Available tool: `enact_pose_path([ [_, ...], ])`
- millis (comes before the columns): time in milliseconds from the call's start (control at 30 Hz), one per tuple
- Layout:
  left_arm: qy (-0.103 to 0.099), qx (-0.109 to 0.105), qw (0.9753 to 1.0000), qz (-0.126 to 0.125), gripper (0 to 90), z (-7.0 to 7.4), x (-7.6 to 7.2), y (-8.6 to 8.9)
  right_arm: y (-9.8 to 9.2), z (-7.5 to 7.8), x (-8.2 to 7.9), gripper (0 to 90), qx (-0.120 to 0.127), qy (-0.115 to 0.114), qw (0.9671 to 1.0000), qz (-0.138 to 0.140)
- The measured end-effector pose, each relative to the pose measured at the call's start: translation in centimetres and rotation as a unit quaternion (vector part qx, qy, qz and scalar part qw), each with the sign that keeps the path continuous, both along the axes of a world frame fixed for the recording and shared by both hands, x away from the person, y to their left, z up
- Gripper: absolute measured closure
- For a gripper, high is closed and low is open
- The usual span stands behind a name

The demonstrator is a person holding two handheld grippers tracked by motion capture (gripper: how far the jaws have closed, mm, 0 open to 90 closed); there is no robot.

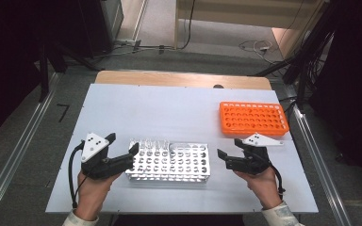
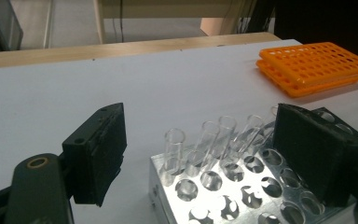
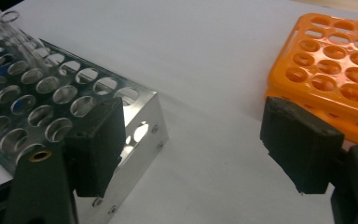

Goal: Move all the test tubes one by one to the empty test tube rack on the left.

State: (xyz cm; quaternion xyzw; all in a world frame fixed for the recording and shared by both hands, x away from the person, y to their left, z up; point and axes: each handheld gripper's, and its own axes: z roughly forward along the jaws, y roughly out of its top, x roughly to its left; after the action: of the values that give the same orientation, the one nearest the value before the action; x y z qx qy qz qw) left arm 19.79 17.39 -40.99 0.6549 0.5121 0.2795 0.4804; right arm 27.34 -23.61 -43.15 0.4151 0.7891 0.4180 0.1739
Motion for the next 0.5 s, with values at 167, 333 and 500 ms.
enact_pose_path([
  [167, 0.001, 0.003, 0.9998, 0.019, 16.9, -0.6, -0.2, 1.1, -1.0, -0.2, 0.0, 20.4, -0.008, -0.004, 0.9998, -0.016],
  [333, 0.004, 0.003, 0.9992, 0.039, 16.1, -1.1, -0.3, 2.3, -2.5, -0.3, -0.1, 20.2, -0.008, -0.006, 0.9993, -0.036],
  [500, 0.007, 0.008, 0.9985, 0.054, 16.1, -1.8, -0.3, 3.2, -4.0, -0.5, -0.3, 20.2, -0.007, -0.007, 0.9984, -0.056],
])
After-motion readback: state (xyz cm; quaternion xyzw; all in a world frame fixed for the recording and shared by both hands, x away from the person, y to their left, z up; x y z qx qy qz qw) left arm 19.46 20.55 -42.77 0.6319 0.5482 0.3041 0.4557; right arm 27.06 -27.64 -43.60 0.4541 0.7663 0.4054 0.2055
